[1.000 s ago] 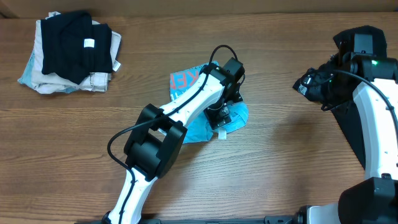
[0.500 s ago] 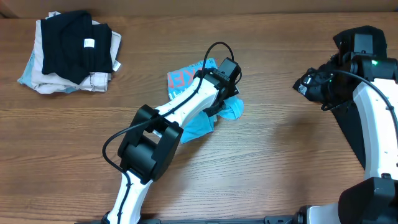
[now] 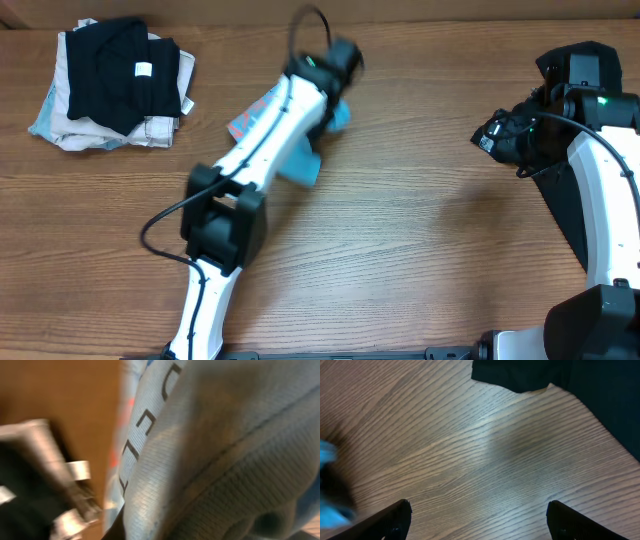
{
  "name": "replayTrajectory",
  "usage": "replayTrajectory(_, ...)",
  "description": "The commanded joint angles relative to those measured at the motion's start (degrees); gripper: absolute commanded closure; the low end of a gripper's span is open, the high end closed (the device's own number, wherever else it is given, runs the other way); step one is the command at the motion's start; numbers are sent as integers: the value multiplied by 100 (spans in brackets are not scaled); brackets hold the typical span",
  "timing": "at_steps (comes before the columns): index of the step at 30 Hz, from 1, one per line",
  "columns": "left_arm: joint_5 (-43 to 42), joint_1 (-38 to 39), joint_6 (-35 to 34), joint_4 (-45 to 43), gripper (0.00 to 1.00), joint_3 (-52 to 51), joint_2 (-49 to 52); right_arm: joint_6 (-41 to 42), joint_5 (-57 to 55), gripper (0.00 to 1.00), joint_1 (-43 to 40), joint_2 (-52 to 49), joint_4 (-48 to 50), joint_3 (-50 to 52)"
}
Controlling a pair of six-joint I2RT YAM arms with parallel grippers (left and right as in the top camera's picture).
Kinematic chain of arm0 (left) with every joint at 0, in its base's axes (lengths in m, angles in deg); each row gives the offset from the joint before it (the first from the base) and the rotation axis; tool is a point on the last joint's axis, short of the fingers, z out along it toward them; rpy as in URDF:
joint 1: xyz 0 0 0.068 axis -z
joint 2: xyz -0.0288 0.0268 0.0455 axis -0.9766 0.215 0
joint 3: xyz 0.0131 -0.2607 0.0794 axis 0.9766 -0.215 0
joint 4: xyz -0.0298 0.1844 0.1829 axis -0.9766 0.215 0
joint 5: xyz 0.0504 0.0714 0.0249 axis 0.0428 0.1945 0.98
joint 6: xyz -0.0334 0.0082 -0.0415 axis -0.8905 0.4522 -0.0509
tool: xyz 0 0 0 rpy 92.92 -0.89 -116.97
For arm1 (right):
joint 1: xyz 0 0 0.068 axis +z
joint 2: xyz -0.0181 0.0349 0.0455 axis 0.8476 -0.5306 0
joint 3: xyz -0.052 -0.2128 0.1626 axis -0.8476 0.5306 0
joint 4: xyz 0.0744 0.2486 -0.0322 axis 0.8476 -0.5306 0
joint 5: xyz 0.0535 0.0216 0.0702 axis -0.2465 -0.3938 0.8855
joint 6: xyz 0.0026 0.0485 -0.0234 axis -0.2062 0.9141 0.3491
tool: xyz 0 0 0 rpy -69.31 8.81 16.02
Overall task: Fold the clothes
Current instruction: 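Carry the bundle left and place it on the clothes stack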
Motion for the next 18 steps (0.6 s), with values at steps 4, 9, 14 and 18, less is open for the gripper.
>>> replayTrajectory(4,240,-675,238,970,96,2723,-125,-42,-48,10,-22,4,22,-57)
replayTrajectory(9,551,-1239,417,1147,96,3751,-125,-42,-48,10,-22,4,31,-57)
replayTrajectory(14,588,-2028,518,769,96,4081,-133,-42,-48,10,-22,4,-42,-57)
replayTrajectory(18,575,-2813,765,348,96,4057,-131,-42,-46,10,-22,4,-81,-57)
